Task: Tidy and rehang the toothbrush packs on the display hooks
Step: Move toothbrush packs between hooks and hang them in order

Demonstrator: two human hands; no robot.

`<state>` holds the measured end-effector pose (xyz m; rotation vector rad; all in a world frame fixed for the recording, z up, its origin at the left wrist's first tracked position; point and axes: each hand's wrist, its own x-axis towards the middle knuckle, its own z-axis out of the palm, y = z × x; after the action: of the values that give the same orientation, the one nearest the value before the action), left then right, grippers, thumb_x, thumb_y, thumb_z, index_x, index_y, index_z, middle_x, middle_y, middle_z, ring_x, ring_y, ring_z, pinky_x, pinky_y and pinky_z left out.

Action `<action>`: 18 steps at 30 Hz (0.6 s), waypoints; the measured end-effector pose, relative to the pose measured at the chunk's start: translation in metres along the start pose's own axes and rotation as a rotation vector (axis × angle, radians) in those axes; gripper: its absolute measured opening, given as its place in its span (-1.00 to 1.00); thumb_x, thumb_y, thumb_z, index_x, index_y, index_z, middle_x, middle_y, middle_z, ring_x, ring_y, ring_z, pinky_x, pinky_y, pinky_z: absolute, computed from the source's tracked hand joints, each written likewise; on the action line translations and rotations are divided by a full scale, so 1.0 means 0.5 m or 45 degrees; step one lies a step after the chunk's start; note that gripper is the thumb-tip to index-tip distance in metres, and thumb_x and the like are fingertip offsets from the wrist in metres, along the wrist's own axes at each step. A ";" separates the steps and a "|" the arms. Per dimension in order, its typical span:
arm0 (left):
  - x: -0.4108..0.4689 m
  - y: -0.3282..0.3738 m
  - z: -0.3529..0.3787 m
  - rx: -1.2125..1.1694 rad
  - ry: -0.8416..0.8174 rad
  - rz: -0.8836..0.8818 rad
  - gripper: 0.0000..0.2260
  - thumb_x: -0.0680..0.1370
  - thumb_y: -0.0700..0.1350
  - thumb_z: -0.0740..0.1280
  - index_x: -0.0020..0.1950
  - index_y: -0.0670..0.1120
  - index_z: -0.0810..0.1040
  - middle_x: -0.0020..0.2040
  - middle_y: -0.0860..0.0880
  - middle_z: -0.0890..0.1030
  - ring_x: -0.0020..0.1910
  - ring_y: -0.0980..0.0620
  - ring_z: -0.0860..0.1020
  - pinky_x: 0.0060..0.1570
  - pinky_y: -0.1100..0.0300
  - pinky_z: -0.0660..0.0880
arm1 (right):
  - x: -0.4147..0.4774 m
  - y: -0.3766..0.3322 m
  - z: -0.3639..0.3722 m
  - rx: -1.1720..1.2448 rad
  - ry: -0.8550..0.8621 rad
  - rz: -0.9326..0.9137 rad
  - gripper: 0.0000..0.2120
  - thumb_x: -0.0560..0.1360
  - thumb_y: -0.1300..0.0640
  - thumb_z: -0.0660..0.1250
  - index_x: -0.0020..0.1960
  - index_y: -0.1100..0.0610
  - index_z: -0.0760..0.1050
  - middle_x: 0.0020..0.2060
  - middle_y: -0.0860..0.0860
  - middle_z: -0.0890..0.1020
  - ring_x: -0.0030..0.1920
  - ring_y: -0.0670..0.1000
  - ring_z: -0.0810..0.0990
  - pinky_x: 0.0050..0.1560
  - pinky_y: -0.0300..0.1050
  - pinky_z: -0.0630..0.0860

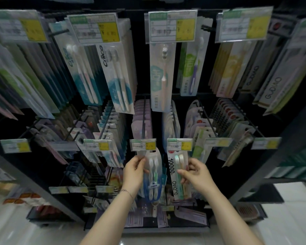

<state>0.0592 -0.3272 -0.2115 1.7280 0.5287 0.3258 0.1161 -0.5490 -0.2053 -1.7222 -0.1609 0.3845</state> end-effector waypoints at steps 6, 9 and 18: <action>-0.014 0.014 0.043 -0.036 -0.091 -0.017 -0.85 0.65 -0.14 0.30 -0.08 0.01 0.59 -0.26 -0.01 0.65 -0.33 0.08 0.63 -0.11 0.05 0.57 | -0.032 0.015 -0.031 0.020 0.093 0.032 -0.77 0.43 0.27 0.50 0.04 0.19 0.54 -0.11 0.08 0.71 -0.40 0.04 0.64 -0.38 -0.19 0.54; -0.021 0.030 0.067 0.024 -0.177 0.043 -0.84 0.66 -0.16 0.28 -0.09 0.01 0.58 -0.28 0.00 0.64 -0.35 0.14 0.62 -0.11 0.13 0.56 | -0.044 0.035 -0.054 0.014 0.184 0.064 -0.77 0.42 0.20 0.52 0.02 0.15 0.55 -0.16 0.05 0.72 -0.38 0.07 0.65 -0.35 -0.16 0.55; 0.005 0.056 0.124 -0.029 -0.179 0.004 -0.79 0.67 -0.09 0.27 -0.15 -0.03 0.55 -0.34 0.09 0.63 -0.28 -0.02 0.67 -0.01 -0.13 0.59 | -0.056 0.059 -0.096 0.018 0.317 0.058 -0.77 0.42 0.13 0.52 0.01 0.11 0.56 -0.22 0.06 0.71 -0.36 0.11 0.66 -0.35 -0.19 0.52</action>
<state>0.0967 -0.3827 -0.1982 1.7155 0.4189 0.2095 0.1034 -0.6080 -0.2224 -1.7462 0.0613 0.2013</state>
